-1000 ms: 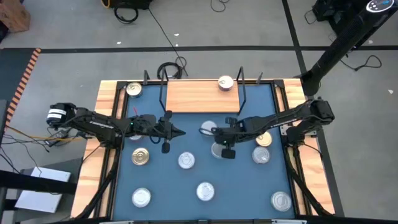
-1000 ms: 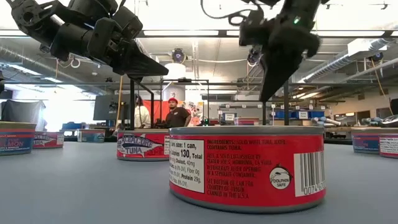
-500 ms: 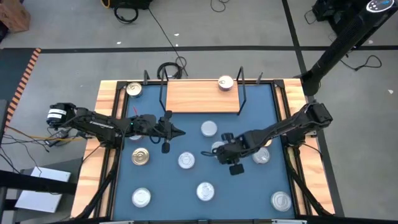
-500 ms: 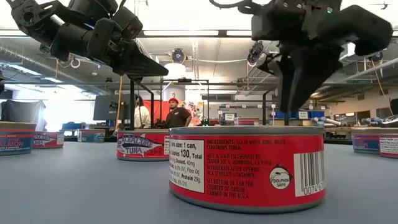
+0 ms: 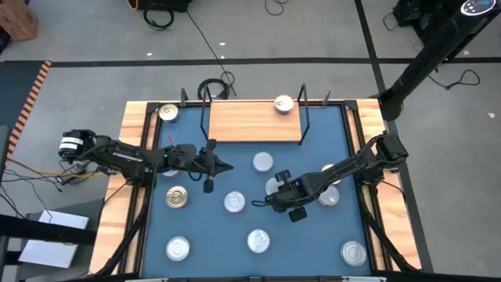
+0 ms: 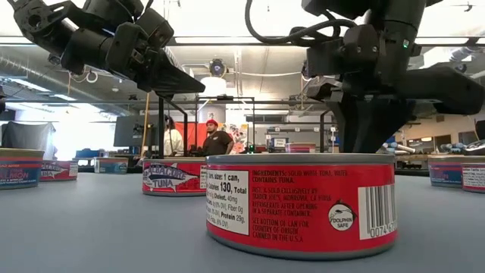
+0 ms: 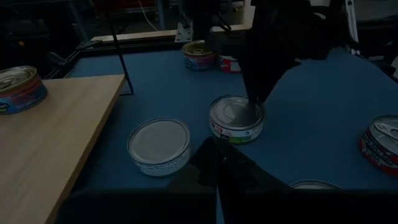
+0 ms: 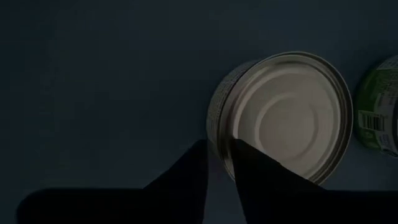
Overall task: Stack canned seafood by type on shelf
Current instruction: Put the green tuna can on the shelf
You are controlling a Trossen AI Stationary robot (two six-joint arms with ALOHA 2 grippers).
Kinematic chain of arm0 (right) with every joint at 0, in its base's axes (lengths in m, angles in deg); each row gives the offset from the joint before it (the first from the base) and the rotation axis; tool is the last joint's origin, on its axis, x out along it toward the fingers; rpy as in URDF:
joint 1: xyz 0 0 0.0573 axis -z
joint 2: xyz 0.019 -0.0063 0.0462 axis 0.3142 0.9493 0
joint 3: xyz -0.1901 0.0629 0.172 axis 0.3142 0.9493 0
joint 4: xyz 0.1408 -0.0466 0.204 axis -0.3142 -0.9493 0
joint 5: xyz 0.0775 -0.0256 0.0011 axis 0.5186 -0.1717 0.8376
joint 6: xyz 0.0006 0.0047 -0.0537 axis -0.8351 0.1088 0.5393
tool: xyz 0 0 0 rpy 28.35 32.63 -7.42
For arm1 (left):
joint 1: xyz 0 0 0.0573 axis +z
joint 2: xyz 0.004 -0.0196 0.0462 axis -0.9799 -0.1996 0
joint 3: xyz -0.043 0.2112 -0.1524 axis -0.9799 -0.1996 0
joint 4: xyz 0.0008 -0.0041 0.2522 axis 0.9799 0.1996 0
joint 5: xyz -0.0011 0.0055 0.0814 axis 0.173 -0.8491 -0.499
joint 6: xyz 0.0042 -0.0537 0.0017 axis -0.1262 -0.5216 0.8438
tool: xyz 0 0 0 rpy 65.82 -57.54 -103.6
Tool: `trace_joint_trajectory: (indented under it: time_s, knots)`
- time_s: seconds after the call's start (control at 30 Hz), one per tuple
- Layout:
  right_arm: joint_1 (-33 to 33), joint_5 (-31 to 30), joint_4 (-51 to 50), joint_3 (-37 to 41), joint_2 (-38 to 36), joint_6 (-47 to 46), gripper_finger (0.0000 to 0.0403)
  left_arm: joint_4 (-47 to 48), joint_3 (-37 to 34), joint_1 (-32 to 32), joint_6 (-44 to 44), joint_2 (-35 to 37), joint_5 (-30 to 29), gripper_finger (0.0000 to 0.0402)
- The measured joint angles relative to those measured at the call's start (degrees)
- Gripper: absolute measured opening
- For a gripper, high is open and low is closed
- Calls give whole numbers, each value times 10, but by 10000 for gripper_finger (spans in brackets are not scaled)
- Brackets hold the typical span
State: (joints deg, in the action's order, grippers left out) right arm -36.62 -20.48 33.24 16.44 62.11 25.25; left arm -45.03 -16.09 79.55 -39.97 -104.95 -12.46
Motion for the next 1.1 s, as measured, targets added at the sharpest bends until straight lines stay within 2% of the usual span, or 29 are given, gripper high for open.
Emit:
trace_joint_trajectory:
  time_s: [0.3,0.57,0.87,1.1]
  knots:
    - [0,-13,4,0,1,17,8,0,0,0,0,0,0,1]
    - [6,13,-7,-10,-8,12,4,-3,0,0,0,0,0,1]
    - [40,87,0,-11,-49,-44,3,-3,0,0,0,0,0,1]
    - [86,173,18,-12,-74,-129,3,-3,0,0,0,0,0,1]
